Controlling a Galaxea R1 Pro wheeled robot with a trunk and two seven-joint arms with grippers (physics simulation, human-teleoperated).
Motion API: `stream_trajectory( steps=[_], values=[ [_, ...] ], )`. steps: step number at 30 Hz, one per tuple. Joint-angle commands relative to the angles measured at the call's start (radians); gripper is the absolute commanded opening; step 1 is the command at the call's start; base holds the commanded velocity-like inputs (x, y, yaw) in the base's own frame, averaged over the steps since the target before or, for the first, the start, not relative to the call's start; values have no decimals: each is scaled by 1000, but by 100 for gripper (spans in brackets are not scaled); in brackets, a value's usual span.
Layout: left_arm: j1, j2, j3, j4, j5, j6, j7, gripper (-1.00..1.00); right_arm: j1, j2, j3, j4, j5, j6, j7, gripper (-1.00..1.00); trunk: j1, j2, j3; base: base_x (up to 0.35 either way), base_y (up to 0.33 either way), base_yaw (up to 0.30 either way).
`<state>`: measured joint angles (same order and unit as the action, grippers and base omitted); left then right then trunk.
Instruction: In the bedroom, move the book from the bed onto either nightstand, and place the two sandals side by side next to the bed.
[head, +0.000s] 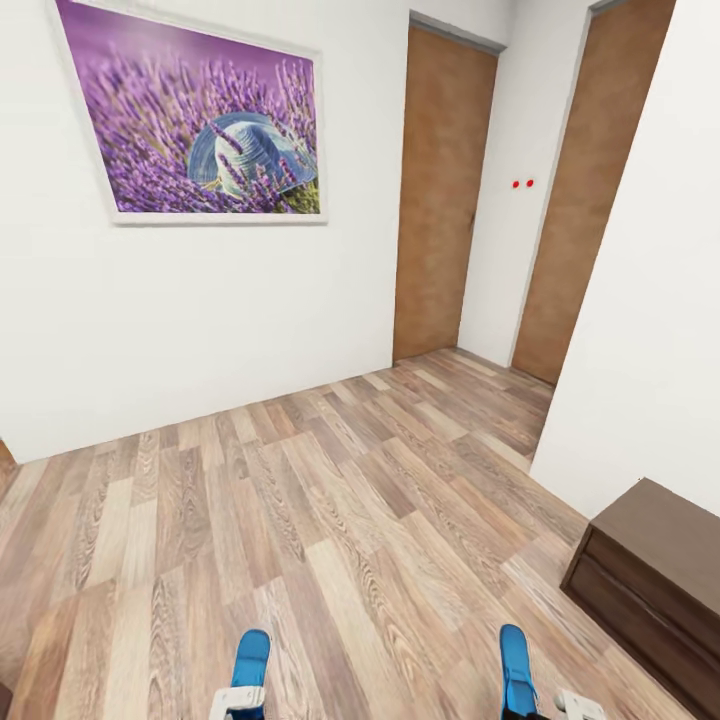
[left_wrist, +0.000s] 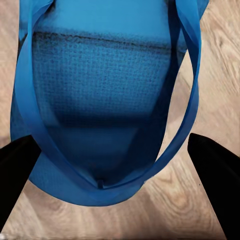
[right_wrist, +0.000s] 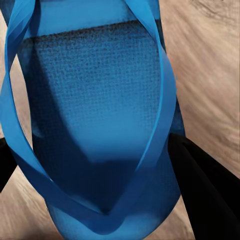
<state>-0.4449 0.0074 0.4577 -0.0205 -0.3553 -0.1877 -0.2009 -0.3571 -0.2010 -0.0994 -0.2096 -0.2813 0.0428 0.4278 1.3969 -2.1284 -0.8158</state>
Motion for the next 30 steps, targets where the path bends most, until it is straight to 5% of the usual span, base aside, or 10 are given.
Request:
stream_trajectory(
  steps=[1, 30],
  values=[
    [0, 0, 9, 1, -8, -3, -3, -100, 0, 0, -9, 0, -2, 5, 6, -100, 0, 0, -1, 0, 0, 291],
    [0, 0, 9, 2, -8, -3, -3, -100, 0, -1, -10, -1, -2, 5, 6, -100, 0, 0, -1, 0, 0, 291]
  ],
)
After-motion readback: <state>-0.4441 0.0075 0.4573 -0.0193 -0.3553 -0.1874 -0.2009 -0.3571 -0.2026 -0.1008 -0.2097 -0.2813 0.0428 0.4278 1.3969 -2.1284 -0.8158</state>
